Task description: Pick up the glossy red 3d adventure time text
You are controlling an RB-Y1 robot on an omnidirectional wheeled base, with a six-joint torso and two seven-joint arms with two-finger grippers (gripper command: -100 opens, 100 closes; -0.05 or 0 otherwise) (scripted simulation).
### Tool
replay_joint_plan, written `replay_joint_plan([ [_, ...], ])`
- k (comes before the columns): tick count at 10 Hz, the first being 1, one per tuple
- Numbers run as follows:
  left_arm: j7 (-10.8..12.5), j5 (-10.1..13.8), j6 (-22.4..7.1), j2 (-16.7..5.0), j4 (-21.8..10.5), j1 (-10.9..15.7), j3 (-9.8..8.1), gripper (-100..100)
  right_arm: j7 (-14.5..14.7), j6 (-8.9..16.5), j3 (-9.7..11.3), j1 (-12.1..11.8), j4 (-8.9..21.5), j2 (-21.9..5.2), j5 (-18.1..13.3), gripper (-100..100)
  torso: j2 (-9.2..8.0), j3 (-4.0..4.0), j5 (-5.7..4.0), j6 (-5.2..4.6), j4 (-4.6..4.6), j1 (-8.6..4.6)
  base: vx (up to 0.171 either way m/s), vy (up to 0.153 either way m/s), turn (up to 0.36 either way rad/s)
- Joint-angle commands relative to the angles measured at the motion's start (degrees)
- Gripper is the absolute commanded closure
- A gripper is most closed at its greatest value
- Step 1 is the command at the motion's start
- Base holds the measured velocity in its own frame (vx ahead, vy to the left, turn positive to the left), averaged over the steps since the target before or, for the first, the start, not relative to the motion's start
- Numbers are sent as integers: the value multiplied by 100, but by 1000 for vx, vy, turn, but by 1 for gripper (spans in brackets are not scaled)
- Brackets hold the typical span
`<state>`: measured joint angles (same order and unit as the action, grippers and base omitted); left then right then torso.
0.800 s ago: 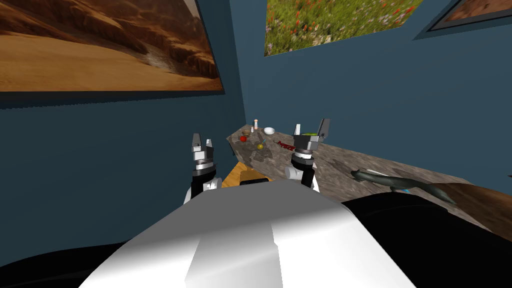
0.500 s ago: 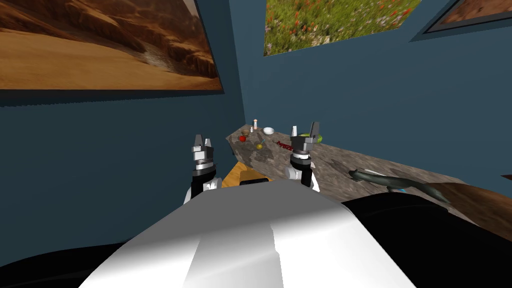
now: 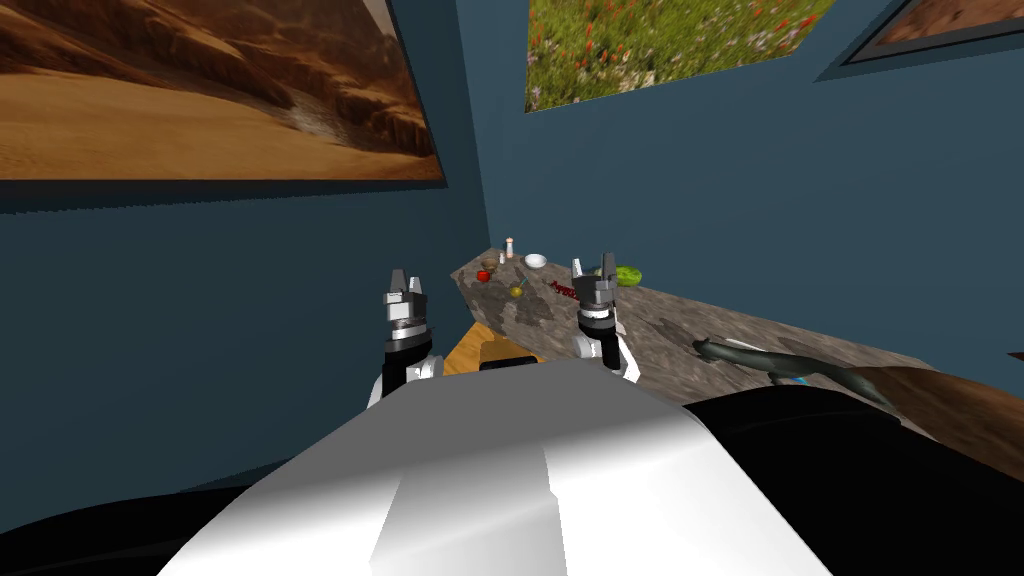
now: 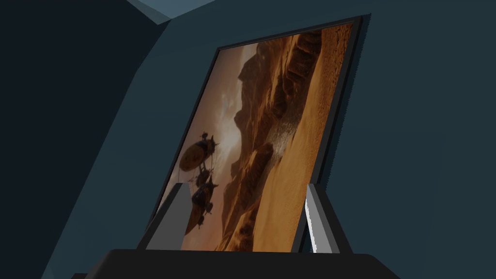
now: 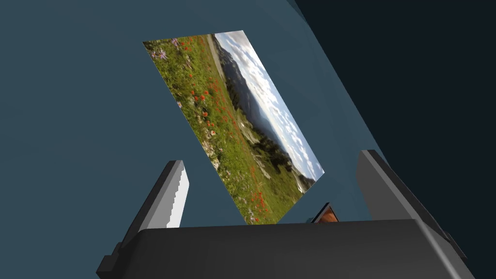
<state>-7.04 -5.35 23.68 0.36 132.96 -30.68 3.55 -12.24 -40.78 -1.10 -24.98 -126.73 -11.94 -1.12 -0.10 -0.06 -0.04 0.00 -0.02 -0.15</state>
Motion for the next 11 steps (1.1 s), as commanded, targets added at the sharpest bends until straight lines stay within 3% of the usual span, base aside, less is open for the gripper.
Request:
replay_joint_plan([
  [1,0,0,0,0,0,0,0,0,-104,-161,44,105,286,-286,-58,-100,0,0,0,0,0,0,-25,-33,45],
  [6,0,0,0,0,0,0,0,0,-279,-462,163,273,925,-954,-197,-100,3,2,1,1,1,2,-21,-29,43],
  [11,0,0,0,0,0,0,0,0,-530,-952,416,589,1774,-1805,-489,-100,3,2,1,0,1,4,-26,-24,75],
])
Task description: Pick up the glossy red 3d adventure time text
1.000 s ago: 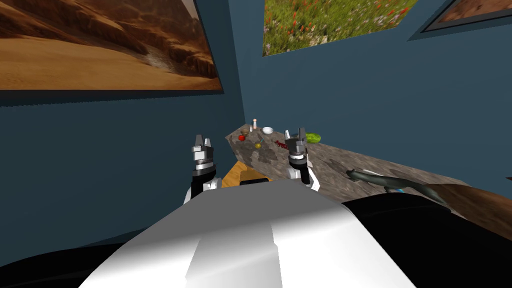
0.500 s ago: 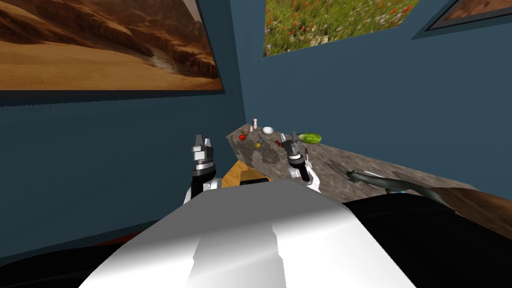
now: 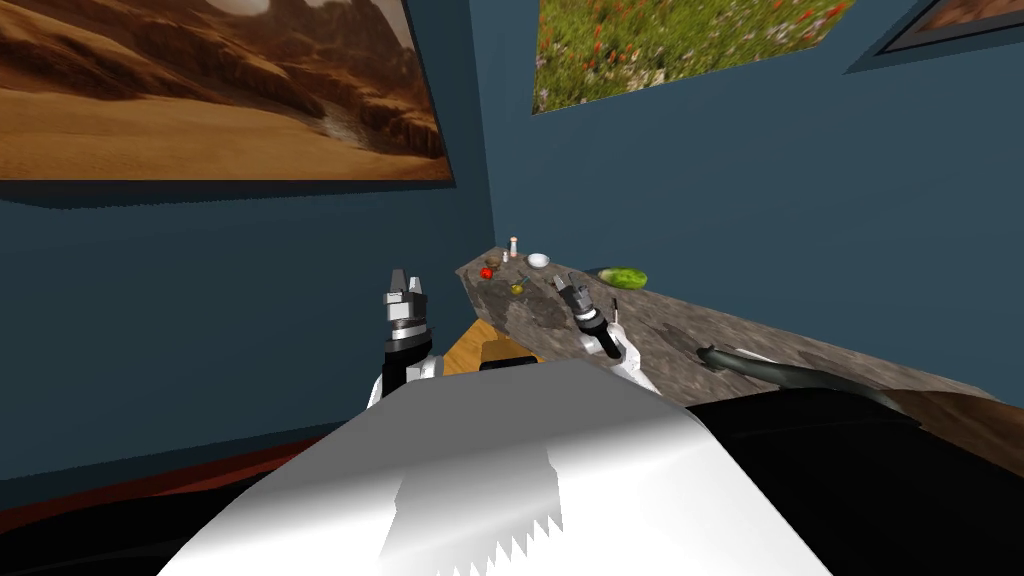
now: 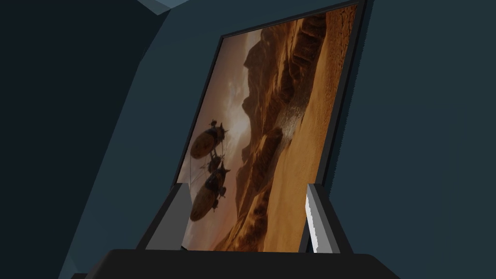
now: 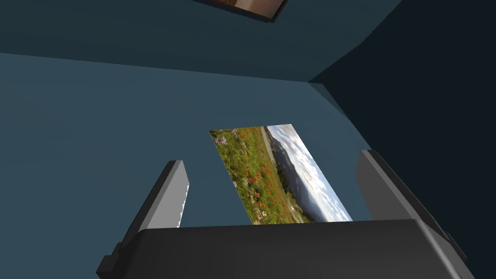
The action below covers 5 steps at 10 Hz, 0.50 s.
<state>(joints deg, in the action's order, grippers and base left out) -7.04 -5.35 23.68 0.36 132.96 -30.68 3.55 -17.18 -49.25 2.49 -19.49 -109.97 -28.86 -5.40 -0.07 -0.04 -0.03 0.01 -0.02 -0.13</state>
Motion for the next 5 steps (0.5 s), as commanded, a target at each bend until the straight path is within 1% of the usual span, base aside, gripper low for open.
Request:
replay_joint_plan([
  [1,0,0,0,0,0,0,0,0,-36,-104,57,40,286,-223,-61,-100,0,0,0,0,0,0,-19,-24,58],
  [2,0,0,0,0,0,0,0,0,-36,-104,57,40,287,-223,-61,-100,2,1,0,-3,0,1,-6,-10,-6],
  [3,0,0,0,0,0,-1,0,0,-112,-272,164,157,502,-490,-183,-100,5,3,1,-3,1,7,-20,-17,101],
  [4,0,0,0,0,0,0,0,0,-112,-272,164,157,637,-553,-183,-100,3,2,1,0,1,5,-23,-20,73],
  [5,0,0,0,0,0,0,0,0,-184,-442,282,278,797,-777,-317,-100,3,1,0,-2,0,4,-31,-27,112],
])
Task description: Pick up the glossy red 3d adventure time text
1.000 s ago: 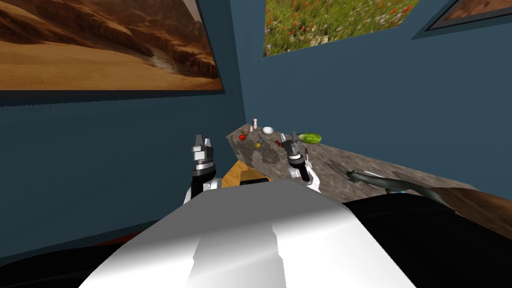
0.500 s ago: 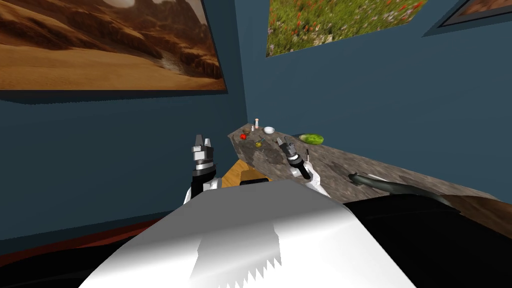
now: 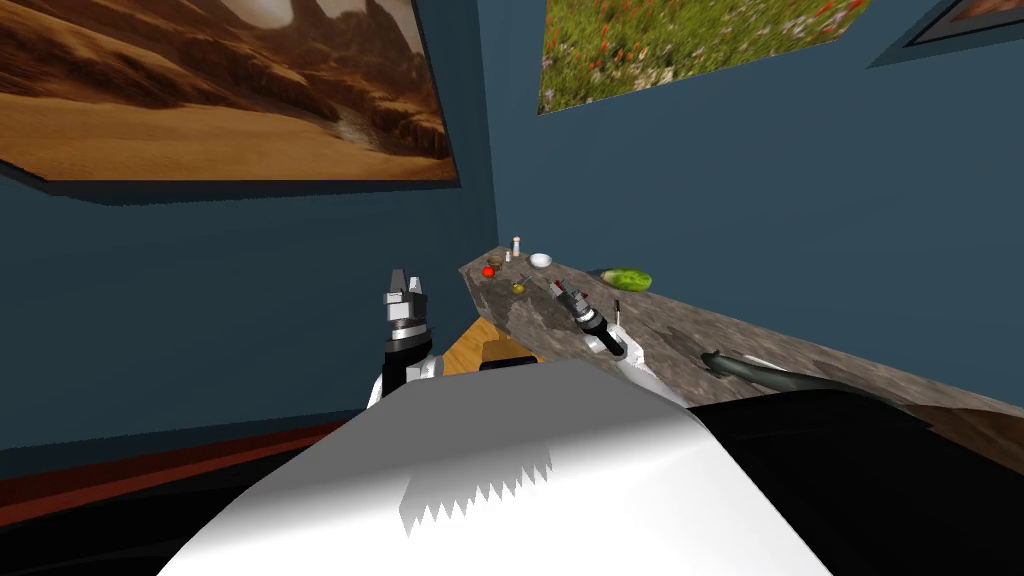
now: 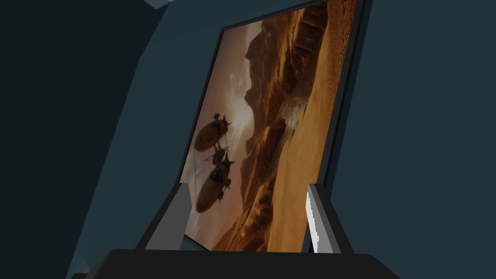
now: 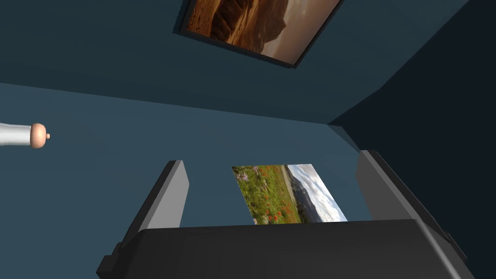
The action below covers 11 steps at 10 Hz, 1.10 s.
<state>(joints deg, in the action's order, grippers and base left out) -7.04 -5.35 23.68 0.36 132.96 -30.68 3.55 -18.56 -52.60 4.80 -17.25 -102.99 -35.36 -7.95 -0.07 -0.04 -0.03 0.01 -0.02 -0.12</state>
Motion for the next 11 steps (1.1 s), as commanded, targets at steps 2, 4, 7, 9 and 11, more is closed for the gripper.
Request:
replay_joint_plan([
  [2,0,0,0,0,0,0,0,0,-46,-106,51,54,364,-235,-62,-100,-1,-1,0,-3,0,-1,-22,-19,34],
  [4,0,0,0,0,0,0,0,0,-111,-275,182,180,761,-563,-209,-100,1,0,1,0,0,4,-25,-19,106],
  [7,0,0,0,0,0,-1,0,0,-219,-605,475,445,1355,-1065,-540,-100,0,0,-1,-3,0,0,-33,-27,127],
  [9,0,0,0,0,0,-1,0,0,-260,-763,635,584,1803,-1382,-720,-100,-2,-1,-1,-5,-1,-3,-35,-29,109],
  [11,0,0,0,0,0,-1,0,0,-292,-916,801,727,2194,-1734,-909,-100,-1,-1,0,-5,-1,-1,-35,-27,112],
])
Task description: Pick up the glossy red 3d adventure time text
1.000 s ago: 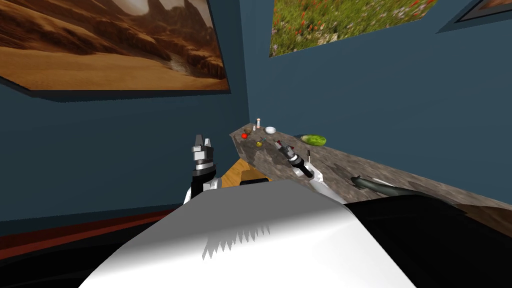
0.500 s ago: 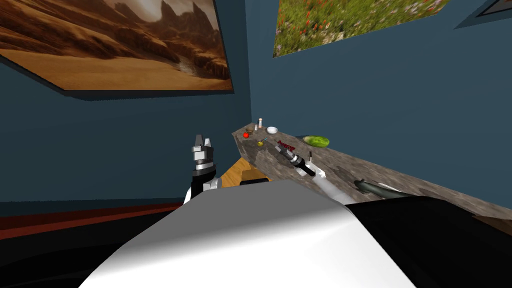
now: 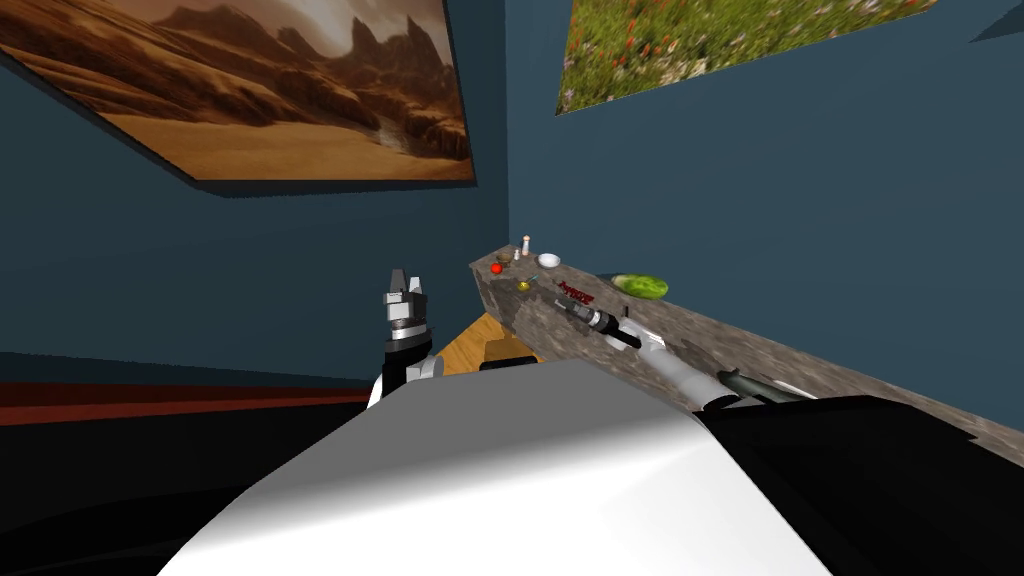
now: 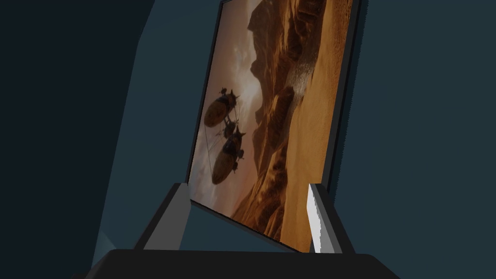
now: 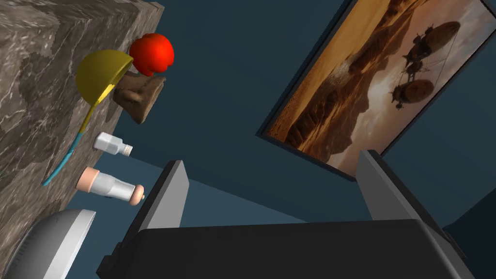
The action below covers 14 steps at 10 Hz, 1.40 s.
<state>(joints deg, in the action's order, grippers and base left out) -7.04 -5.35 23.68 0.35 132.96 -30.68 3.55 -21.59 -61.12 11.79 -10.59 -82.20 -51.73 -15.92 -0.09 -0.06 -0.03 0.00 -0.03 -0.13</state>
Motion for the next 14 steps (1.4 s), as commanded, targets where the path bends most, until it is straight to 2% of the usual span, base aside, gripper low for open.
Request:
replay_joint_plan([
  [1,0,0,0,0,0,0,0,0,11,-64,103,61,286,-158,-112,-100,0,0,0,0,0,0,-32,-30,99],
  [2,0,0,0,0,0,-1,0,0,11,-64,103,61,416,-158,-112,-100,1,0,-1,-3,0,0,-10,-15,-9],
  [3,0,0,0,0,0,-1,0,0,-12,-210,275,208,609,-425,-308,-100,7,3,0,-5,1,4,-21,-16,123],
  [4,0,0,0,0,0,0,0,0,-12,-210,275,208,811,-442,-308,-100,7,4,1,0,1,5,-24,-21,127],
  [5,0,0,0,0,0,-1,0,0,-12,-210,275,208,853,-442,-308,-100,5,3,0,-3,1,4,-12,-13,9],
  [6,0,0,0,0,0,-1,0,0,-25,-351,453,356,1100,-710,-511,-100,8,4,0,-4,1,6,-24,-17,183],
  [7,0,0,0,0,0,0,0,0,-25,-351,453,356,1267,-719,-511,-100,7,4,2,1,1,5,-28,-23,101],
  [8,0,0,0,0,0,-1,0,0,-30,-483,636,507,1510,-931,-718,-100,6,3,0,-4,1,3,-36,-22,144],
  [10,0,0,0,0,0,-1,0,0,-30,-483,636,507,1715,-990,-718,-100,3,1,1,-4,0,3,-21,-17,54],
  [11,0,0,0,0,0,-1,0,0,-25,-608,822,659,1872,-1251,-930,-100,7,4,0,-5,1,7,-22,-10,193],
  [13,0,0,0,0,0,-1,0,0,-25,-608,822,659,2136,-1251,-930,-100,8,4,1,-5,1,6,-15,-11,45],
  [14,0,0,0,0,0,-1,-1,0,-11,-724,1011,811,2351,-1501,-1145,-100,9,5,1,-6,2,8,-23,-4,230],
])
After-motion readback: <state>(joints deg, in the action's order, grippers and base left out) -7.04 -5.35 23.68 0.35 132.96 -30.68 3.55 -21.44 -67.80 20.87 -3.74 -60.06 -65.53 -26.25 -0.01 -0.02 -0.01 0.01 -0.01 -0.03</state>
